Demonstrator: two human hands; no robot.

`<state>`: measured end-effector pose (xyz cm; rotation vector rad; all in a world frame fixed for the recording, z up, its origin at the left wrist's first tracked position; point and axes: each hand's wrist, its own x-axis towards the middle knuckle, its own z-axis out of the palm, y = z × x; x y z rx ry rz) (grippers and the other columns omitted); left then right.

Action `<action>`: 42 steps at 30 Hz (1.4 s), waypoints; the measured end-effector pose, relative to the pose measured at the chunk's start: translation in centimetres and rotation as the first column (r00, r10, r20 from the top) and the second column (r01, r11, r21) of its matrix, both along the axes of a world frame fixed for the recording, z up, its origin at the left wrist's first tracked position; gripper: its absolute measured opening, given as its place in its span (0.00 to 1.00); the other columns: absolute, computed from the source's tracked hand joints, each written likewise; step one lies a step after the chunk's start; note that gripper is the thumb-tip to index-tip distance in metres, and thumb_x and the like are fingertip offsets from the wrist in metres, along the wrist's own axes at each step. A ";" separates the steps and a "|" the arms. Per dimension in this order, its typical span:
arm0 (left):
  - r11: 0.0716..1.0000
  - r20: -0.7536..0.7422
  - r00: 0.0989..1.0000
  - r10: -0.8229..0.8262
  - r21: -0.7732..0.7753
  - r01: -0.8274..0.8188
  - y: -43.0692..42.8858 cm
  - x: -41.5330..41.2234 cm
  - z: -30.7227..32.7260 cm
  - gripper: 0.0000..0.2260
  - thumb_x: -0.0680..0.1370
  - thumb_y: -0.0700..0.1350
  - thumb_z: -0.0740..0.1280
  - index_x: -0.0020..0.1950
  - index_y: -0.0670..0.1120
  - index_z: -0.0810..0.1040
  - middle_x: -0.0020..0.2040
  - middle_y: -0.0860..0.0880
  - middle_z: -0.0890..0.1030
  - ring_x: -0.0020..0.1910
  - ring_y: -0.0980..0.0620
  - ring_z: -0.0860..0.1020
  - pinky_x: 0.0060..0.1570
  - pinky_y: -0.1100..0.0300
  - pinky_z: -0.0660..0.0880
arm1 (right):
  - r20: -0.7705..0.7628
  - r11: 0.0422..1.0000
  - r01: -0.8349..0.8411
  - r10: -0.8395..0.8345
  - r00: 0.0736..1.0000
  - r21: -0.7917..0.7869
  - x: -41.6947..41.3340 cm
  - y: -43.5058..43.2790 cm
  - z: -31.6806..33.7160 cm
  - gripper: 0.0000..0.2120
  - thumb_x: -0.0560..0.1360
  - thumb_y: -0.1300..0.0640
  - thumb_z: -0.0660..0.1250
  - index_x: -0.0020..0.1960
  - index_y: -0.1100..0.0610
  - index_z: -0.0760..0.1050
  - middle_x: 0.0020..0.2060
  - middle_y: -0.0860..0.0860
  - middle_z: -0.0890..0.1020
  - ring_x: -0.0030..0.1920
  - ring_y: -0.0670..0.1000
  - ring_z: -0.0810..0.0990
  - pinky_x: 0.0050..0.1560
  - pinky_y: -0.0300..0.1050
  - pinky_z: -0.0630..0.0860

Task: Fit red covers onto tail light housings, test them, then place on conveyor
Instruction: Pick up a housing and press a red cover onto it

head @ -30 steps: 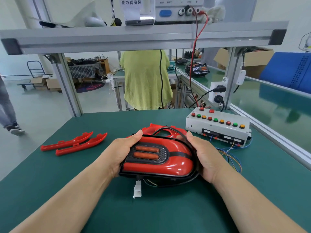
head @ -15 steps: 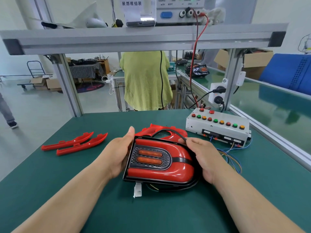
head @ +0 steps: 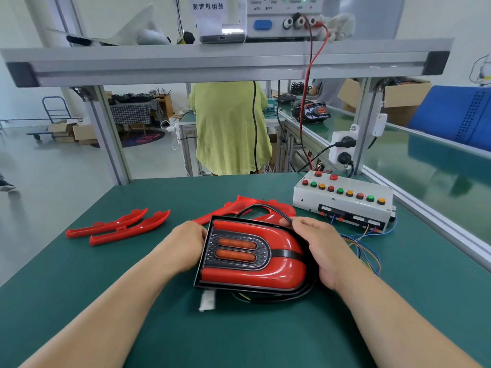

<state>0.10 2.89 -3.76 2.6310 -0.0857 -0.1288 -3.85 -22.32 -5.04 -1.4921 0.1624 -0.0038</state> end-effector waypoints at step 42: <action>0.699 0.501 0.819 0.280 -0.691 0.184 -0.4 -1.9 1.9 0.11 0.79 0.39 0.64 0.51 0.54 0.81 0.51 0.54 0.82 0.54 0.57 0.80 0.58 0.61 0.74 | 0.002 0.926 -0.008 0.009 1.000 -0.378 -0.1 -0.3 0.2 0.14 0.82 0.57 0.63 0.44 0.48 0.85 0.47 0.53 0.86 0.53 0.58 0.82 0.61 0.60 0.77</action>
